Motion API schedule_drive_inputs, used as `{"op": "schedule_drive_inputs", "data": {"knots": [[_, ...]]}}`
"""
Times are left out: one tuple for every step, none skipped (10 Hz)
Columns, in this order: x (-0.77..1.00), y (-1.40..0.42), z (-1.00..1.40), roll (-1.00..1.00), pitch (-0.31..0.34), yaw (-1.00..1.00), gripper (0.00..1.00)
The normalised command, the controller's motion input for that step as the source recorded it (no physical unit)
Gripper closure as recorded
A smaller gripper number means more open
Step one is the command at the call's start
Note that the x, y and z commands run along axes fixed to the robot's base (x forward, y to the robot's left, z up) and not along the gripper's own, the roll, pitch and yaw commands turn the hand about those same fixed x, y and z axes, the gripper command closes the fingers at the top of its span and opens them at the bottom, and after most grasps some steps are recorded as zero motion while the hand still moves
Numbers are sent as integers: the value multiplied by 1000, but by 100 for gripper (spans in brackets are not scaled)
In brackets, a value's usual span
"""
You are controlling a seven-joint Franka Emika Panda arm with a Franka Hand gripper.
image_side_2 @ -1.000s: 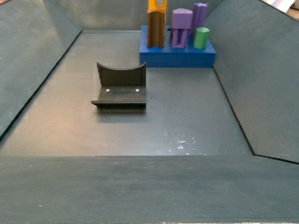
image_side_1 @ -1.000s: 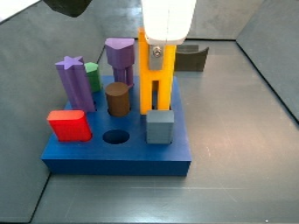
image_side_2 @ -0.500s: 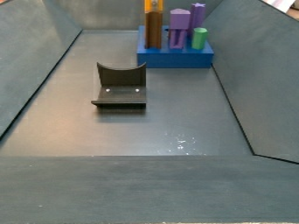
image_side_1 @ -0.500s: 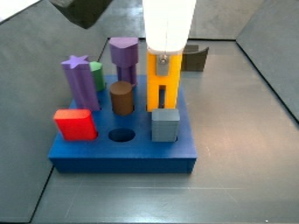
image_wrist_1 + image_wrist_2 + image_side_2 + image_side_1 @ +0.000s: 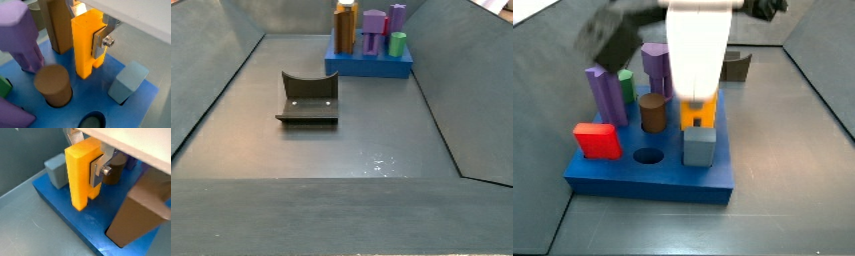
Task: Pick up the double-square object. Move up. Move to above the board. Insert the double-square object.
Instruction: Insert the double-square object.
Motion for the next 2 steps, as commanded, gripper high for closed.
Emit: {"op": "schedule_drive_inputs", "data": {"knots": [[0,0,-9,14,-53,0,100],[0,0,0,0,0,0,100]]}}
